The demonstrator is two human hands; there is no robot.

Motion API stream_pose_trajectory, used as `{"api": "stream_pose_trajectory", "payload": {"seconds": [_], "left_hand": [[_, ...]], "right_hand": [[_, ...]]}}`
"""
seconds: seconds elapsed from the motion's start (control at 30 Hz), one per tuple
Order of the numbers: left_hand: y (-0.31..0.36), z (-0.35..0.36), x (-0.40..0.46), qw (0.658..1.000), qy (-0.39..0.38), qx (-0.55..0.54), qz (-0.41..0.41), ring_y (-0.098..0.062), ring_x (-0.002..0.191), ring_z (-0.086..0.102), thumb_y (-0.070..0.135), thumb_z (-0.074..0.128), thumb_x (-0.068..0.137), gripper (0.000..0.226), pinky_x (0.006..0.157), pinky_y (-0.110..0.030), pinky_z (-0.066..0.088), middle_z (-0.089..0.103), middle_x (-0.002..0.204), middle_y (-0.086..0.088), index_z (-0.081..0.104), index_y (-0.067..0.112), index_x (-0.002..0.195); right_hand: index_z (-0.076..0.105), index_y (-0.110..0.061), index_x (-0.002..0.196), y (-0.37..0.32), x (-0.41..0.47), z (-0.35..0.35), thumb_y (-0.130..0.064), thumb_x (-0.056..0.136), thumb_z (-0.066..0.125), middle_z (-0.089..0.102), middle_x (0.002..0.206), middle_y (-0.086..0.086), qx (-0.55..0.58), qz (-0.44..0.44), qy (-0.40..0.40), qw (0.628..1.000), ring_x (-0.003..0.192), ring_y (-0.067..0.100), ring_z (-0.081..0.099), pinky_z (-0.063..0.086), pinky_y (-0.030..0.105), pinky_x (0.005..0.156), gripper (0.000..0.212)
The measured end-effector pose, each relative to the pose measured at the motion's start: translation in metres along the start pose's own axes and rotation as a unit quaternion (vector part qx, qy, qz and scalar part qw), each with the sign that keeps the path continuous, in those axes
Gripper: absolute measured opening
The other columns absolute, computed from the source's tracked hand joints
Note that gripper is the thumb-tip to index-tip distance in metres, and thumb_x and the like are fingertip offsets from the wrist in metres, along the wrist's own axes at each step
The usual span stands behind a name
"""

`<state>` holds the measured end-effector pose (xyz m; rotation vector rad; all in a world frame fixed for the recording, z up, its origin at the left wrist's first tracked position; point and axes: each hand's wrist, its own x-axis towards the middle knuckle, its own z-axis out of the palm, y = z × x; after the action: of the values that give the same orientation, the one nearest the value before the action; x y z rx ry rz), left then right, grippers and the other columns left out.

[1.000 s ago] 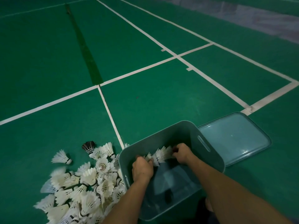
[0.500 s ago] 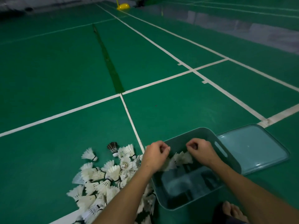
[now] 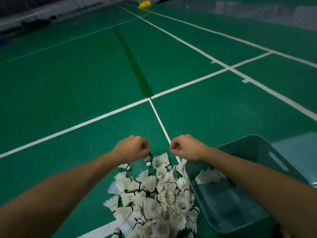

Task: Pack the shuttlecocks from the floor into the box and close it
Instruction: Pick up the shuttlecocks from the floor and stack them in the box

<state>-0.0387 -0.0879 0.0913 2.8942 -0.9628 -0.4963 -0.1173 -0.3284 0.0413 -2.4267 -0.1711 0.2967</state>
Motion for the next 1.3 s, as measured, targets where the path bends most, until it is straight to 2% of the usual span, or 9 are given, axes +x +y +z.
{"api": "stream_pose_trajectory", "payload": {"seconds": [0.2,0.3,0.43,0.57,0.73,0.8,0.93,1.1,1.3], "left_hand": [[-0.041,0.063,0.032,0.994,-0.079,0.057,0.039,-0.013,0.105,0.068,0.036,0.068,0.098,0.026,0.091,-0.038,0.059,0.071,0.12,0.008,0.065,0.03,0.123],[-0.039,0.103,0.054,0.996,-0.073,0.001,0.052,-0.016,0.115,0.061,0.031,0.075,0.094,0.043,0.096,-0.038,0.055,0.062,0.129,0.005,0.06,0.032,0.134],[-0.04,0.148,0.069,0.999,-0.028,0.001,0.042,-0.017,0.114,0.051,0.039,0.08,0.089,0.033,0.091,-0.039,0.053,0.05,0.122,0.008,0.07,0.039,0.121],[-0.055,0.161,0.07,0.999,0.016,-0.038,0.018,-0.017,0.113,0.047,0.051,0.079,0.087,0.018,0.091,-0.036,0.049,0.047,0.118,0.011,0.076,0.039,0.1],[-0.071,0.156,0.075,0.992,0.006,-0.099,-0.075,-0.029,0.149,0.031,0.06,0.077,0.085,0.018,0.118,-0.052,0.033,0.038,0.162,-0.001,0.075,0.046,0.097],[-0.079,0.158,0.082,0.988,-0.018,-0.114,-0.103,-0.032,0.154,0.027,0.066,0.073,0.084,0.017,0.121,-0.057,0.031,0.041,0.163,-0.005,0.072,0.05,0.09],[-0.108,0.169,0.098,0.985,-0.039,-0.135,-0.104,-0.023,0.121,0.06,0.099,0.055,0.062,0.045,0.103,-0.051,0.052,0.074,0.113,0.017,0.067,0.057,0.074],[-0.091,0.154,0.093,0.984,-0.009,-0.119,-0.134,-0.008,0.087,0.067,0.057,0.08,0.082,0.023,0.085,-0.04,0.062,0.075,0.091,0.017,0.079,0.035,0.089],[-0.051,0.082,0.073,0.996,0.028,-0.061,-0.059,-0.004,0.081,0.067,0.05,0.078,0.086,0.026,0.079,-0.029,0.059,0.075,0.094,0.012,0.079,0.026,0.096]], "right_hand": [[0.067,-0.016,0.125,0.015,0.06,0.036,-0.014,0.097,0.057,0.068,0.127,0.002,-0.114,0.049,-0.124,0.984,0.116,0.021,0.064,0.053,0.04,0.102,0.029],[0.053,-0.023,0.143,0.027,0.086,0.057,-0.006,0.095,0.057,0.059,0.138,0.005,-0.142,0.066,-0.156,0.975,0.105,0.021,0.059,0.051,0.035,0.087,0.051],[0.044,-0.035,0.149,0.041,0.113,0.086,0.011,0.089,0.053,0.052,0.149,0.005,-0.158,0.066,-0.175,0.97,0.123,0.028,0.056,0.056,0.038,0.087,0.076],[0.057,-0.026,0.139,0.048,0.128,0.099,0.005,0.093,0.055,0.06,0.141,0.004,-0.157,0.052,-0.15,0.975,0.122,0.025,0.06,0.053,0.041,0.099,0.056],[0.067,-0.017,0.119,0.054,0.132,0.101,-0.017,0.091,0.073,0.071,0.115,0.003,-0.199,0.061,-0.154,0.966,0.106,0.025,0.067,0.059,0.044,0.09,0.029],[0.068,-0.013,0.109,0.055,0.13,0.097,-0.016,0.09,0.074,0.072,0.106,0.004,-0.193,0.077,-0.157,0.965,0.1,0.025,0.067,0.059,0.045,0.088,0.02],[0.07,-0.016,0.1,0.059,0.124,0.085,-0.015,0.091,0.07,0.071,0.101,0.0,-0.159,0.1,-0.142,0.972,0.095,0.021,0.067,0.059,0.044,0.088,0.009],[0.07,-0.019,0.099,0.052,0.105,0.048,-0.019,0.093,0.067,0.071,0.097,-0.002,-0.114,0.084,-0.074,0.987,0.092,0.018,0.066,0.057,0.039,0.084,0.007],[0.066,-0.023,0.1,0.03,0.055,-0.02,-0.024,0.095,0.062,0.068,0.098,-0.003,-0.154,0.041,-0.015,0.987,0.092,0.019,0.063,0.057,0.041,0.083,0.007]]}}
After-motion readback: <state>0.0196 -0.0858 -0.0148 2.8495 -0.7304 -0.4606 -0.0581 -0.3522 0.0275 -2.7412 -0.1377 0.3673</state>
